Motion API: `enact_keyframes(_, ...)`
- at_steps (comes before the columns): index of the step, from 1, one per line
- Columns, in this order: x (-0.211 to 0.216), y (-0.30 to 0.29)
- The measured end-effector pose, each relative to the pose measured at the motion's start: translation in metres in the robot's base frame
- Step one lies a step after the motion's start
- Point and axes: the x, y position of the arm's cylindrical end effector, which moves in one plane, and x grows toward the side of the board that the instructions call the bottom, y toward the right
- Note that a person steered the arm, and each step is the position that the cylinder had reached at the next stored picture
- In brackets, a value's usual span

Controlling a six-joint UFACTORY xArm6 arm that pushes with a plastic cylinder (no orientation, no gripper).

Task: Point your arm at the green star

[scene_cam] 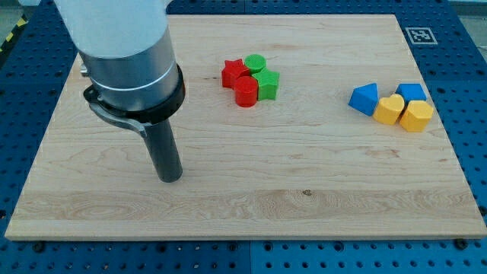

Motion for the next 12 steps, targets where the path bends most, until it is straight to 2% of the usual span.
enact_keyframes(4,0.0,0.011)
enact_keyframes(5,0.0,0.056)
enact_keyframes(6,-0.014,0.109)
enact_keyframes(7,-0.049,0.137)
enact_keyframes(10,-0.091,0.145)
enact_keyframes(12,-0.111,0.178)
